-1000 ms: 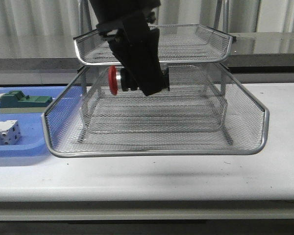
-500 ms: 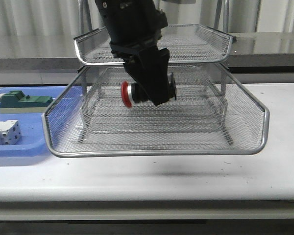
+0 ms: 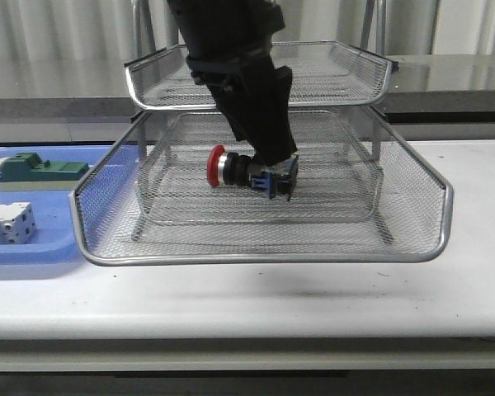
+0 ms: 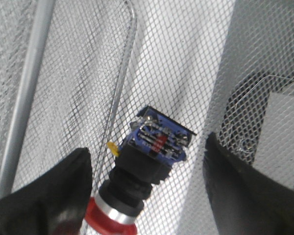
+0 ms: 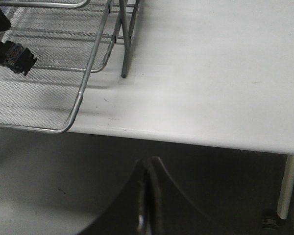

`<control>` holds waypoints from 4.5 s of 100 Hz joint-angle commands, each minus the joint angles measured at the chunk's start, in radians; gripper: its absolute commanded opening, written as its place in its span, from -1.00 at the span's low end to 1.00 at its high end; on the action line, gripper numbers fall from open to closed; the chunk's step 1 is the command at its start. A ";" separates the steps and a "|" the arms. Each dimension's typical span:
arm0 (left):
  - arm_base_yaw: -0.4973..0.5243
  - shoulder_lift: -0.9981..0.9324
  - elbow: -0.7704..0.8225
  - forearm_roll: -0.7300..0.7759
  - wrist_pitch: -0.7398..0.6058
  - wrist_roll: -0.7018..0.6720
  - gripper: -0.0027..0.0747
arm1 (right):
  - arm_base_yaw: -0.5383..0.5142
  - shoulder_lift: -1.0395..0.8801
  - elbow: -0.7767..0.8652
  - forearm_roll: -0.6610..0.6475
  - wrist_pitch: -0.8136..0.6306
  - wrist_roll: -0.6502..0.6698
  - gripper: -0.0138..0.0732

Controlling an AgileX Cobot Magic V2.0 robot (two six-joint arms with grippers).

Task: Place button on rack with both arms
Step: 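Lower the button onto the pulled-out middle tier and open the left gripper, then withdraw the left gripper upward away from the rack, then push the middle tier back into the rack with the right gripper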

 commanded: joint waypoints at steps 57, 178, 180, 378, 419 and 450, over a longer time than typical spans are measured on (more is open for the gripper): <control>0.272 -0.367 -0.032 0.000 0.066 -0.147 0.25 | -0.006 0.010 -0.030 0.002 -0.059 -0.002 -0.84; 0.530 -1.533 1.436 -0.241 -1.159 -0.187 0.15 | -0.006 0.010 -0.030 0.002 -0.059 -0.002 -0.84; 0.530 -1.536 1.439 -0.241 -1.166 -0.187 0.15 | -0.006 0.010 -0.030 0.002 -0.059 -0.002 -0.84; 0.530 -1.534 1.438 -0.241 -1.190 -0.187 -0.98 | 0.001 0.562 -0.031 0.787 -0.140 -0.844 -0.84; 0.530 -1.534 1.438 -0.241 -1.190 -0.187 -0.98 | 0.259 0.779 -0.031 0.759 -0.209 -1.103 -0.84; 0.530 -1.534 1.438 -0.241 -1.190 -0.187 -0.98 | 0.508 0.913 -0.031 0.619 -0.383 -1.103 -0.84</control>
